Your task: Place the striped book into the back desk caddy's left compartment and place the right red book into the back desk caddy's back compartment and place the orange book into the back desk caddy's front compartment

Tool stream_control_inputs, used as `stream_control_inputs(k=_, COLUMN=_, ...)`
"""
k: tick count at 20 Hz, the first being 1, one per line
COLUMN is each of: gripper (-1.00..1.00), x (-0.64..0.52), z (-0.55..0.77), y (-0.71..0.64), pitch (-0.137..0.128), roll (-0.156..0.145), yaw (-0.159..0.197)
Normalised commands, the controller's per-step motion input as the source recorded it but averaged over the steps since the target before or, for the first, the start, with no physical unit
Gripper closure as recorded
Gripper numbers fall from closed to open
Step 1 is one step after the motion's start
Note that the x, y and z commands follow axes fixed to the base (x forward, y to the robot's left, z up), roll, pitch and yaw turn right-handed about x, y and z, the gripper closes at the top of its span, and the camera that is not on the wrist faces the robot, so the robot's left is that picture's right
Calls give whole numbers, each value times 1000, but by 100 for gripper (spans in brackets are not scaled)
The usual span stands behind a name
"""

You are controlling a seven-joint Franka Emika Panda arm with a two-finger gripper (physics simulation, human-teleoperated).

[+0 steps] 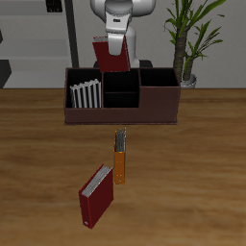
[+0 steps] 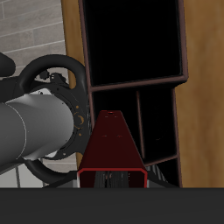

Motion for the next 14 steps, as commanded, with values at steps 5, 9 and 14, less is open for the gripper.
stream_control_inputs(k=5, gripper=100, x=176, z=189, y=-97, pitch=-56, roll=-37, yaw=64)
stream_control_inputs(k=9, gripper=100, x=163, z=122, y=-38, pitch=-39, roll=-22, yaw=18)
stream_control_inputs(k=14, gripper=100, x=93, z=-28, y=78, pitch=21, roll=1, yaw=13)
